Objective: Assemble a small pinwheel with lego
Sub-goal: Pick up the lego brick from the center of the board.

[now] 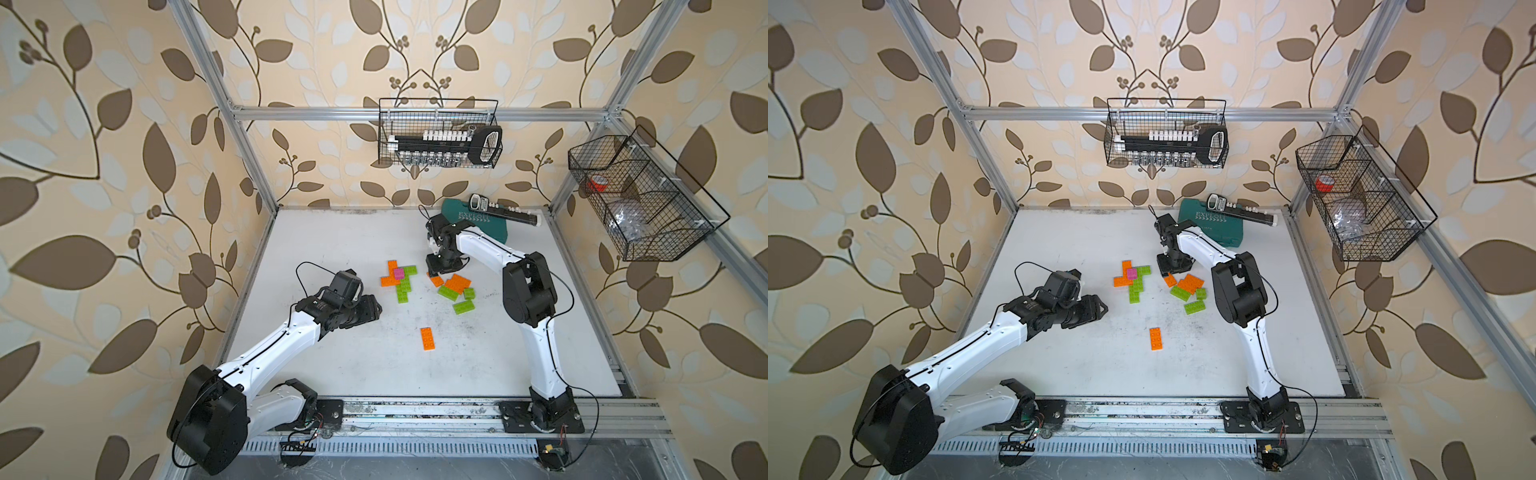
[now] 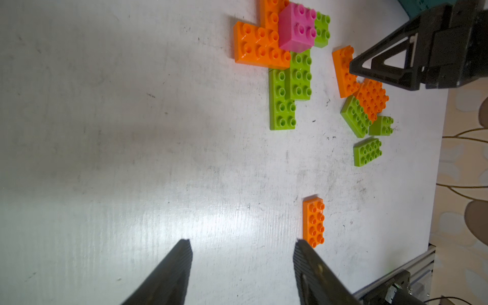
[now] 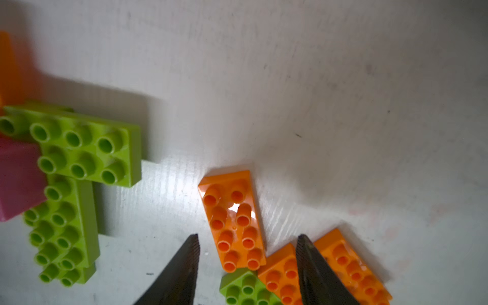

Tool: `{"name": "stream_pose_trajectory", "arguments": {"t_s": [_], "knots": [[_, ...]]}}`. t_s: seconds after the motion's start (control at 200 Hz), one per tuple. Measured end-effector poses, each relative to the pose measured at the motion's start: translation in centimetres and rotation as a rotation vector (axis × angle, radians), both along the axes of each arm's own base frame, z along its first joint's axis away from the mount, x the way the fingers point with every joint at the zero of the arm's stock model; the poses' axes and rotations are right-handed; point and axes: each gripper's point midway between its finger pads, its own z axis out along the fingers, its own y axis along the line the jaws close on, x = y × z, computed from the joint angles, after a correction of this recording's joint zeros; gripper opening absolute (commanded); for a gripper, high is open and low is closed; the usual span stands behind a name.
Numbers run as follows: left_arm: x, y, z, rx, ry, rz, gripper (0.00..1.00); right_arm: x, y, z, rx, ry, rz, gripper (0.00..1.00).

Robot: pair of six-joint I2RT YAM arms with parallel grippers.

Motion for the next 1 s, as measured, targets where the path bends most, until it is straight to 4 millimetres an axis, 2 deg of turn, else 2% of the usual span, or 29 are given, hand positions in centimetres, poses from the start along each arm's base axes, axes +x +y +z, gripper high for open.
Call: {"name": "stream_pose_trajectory", "arguments": {"t_s": [0.255, 0.535, 1.0], "knots": [[0.2, 0.4, 0.3, -0.016, -0.002, 0.015, 0.65, -0.8, -0.1, -1.9, -0.024, 0.065, 0.018, 0.52], [0.1, 0.6, 0.2, -0.014, 0.004, 0.015, 0.65, -1.1, 0.2, -2.0, -0.064, 0.066, 0.041, 0.4], [0.0, 0.6, 0.2, -0.012, 0.008, 0.014, 0.64, -1.7, 1.1, -2.0, -0.076, 0.068, 0.044, 0.27]]}}
